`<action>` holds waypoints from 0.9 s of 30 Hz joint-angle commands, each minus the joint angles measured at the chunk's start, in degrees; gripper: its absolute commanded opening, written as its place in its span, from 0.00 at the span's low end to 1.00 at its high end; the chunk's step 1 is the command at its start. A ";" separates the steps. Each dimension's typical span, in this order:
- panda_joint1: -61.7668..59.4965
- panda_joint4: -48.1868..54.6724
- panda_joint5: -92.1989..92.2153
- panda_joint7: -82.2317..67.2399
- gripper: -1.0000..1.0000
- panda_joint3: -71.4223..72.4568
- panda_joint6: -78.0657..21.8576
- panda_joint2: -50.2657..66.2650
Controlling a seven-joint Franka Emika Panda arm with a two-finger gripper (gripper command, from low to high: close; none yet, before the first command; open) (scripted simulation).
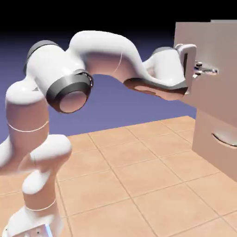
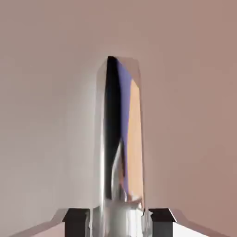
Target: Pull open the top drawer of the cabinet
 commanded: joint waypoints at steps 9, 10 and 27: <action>-18.58 -4.91 -3.52 7.74 0.00 16.74 0.56 3.01; -20.66 -4.56 -4.44 9.88 0.00 18.39 1.07 4.29; -55.95 -0.92 -16.99 39.01 0.00 48.25 8.47 18.56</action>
